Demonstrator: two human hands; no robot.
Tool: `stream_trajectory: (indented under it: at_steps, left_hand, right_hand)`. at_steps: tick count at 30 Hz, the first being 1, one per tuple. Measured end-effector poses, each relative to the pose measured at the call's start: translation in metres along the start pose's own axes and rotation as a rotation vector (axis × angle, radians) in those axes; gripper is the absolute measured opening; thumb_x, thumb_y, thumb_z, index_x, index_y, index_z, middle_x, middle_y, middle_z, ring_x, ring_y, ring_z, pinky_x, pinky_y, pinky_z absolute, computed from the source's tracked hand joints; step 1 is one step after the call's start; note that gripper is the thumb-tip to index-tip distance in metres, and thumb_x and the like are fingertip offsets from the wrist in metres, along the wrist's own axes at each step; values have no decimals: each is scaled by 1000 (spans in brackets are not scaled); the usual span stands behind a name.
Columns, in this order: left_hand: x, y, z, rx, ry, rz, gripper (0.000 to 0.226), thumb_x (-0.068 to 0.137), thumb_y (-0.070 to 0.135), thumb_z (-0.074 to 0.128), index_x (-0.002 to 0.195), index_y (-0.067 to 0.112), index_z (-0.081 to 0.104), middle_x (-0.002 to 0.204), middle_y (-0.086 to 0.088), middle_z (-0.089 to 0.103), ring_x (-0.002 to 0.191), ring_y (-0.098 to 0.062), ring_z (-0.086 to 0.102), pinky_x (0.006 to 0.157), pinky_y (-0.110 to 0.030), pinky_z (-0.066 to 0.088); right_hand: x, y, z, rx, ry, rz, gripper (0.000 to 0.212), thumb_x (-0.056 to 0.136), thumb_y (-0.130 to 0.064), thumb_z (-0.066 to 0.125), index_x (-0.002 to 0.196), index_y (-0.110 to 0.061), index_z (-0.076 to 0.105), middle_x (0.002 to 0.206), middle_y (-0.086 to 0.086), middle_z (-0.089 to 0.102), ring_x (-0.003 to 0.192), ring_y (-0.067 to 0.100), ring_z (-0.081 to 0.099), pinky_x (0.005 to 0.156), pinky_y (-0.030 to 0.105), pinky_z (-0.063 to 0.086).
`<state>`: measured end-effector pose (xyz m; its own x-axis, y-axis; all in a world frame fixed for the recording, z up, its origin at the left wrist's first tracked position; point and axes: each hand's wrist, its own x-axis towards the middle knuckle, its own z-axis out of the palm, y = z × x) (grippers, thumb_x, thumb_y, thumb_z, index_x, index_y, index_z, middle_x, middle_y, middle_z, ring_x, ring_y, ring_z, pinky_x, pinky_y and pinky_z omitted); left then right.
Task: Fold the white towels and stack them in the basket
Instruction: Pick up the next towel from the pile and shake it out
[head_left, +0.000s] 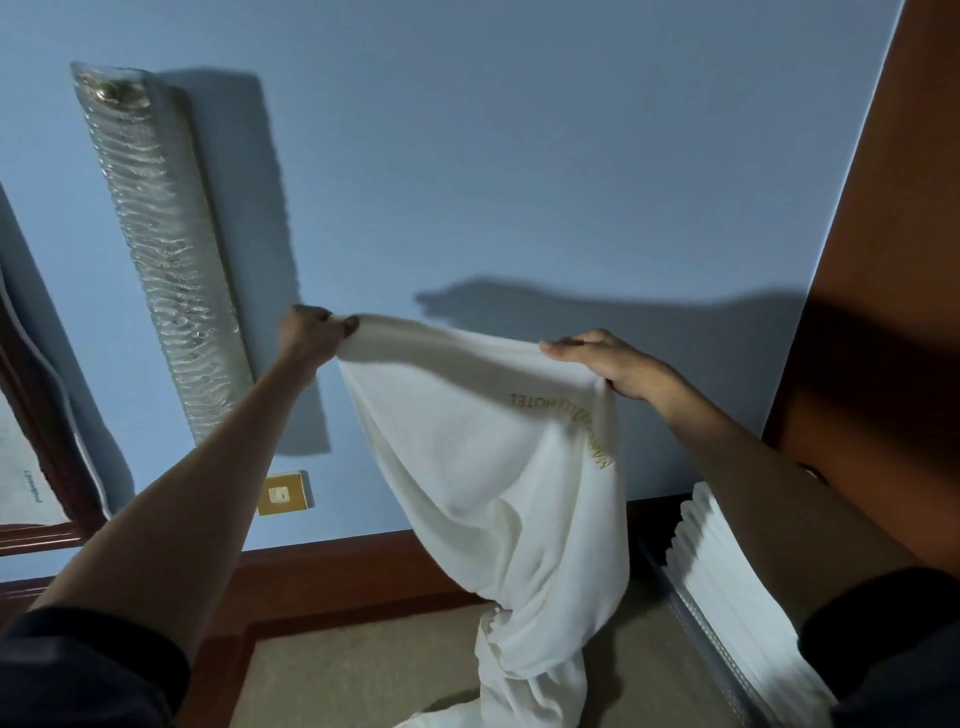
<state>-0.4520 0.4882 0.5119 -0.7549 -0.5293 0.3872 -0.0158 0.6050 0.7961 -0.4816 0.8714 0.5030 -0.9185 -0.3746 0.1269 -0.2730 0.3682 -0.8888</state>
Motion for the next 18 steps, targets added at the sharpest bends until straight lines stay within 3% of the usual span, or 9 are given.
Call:
stream_trajectory:
  at_steps: [3,7,9,11,14,16,18]
  left_hand:
    - [-1,-8,-5,270,-84,-18,38,92,31,75,87,-6,71,101,-26,70,103,-37,65,84,-40,50]
    - [-14,7,-5,729,-460,47,51,93,31,73,137,7,61,144,-13,57,135,-30,51,108,-37,44]
    - [-25,19,2,504,-698,105,75,84,24,84,150,20,49,151,-6,49,139,-25,47,110,-34,40]
    - [-44,37,11,150,-942,142,84,76,28,90,150,30,49,153,6,48,140,-17,46,110,-32,40]
    - [-63,49,33,-11,-1133,188,61,82,43,82,135,21,63,134,14,64,130,-6,54,115,-37,42]
    - [-66,47,42,-102,-1135,153,45,94,35,74,124,3,65,124,-1,69,122,-11,61,114,-40,43]
    - [-69,42,47,-263,-1197,70,32,98,26,66,112,-2,66,115,-11,67,111,-18,66,105,-37,50]
  right_hand:
    - [6,-4,10,-58,-40,-4,35,90,-46,71,114,-21,76,117,-6,74,117,10,65,108,26,45]
    - [14,-14,26,-9,-97,-23,33,90,-45,72,112,-22,76,121,-4,73,121,10,63,115,32,40]
    - [17,-21,34,18,-132,-16,31,89,-45,72,108,-22,76,119,-3,74,118,11,64,114,33,41]
    - [17,-28,43,37,-176,-6,31,90,-44,72,105,-18,77,113,1,76,112,15,68,109,33,46]
    - [14,-37,53,42,-245,-8,29,94,-42,69,98,-14,77,104,5,77,98,18,73,93,31,53]
    - [13,-36,52,43,-255,-10,27,94,-43,70,91,-16,77,99,4,77,93,17,73,88,31,52]
    - [12,-29,47,48,-261,-2,27,92,-44,71,91,-17,78,100,4,77,94,17,73,89,31,52]
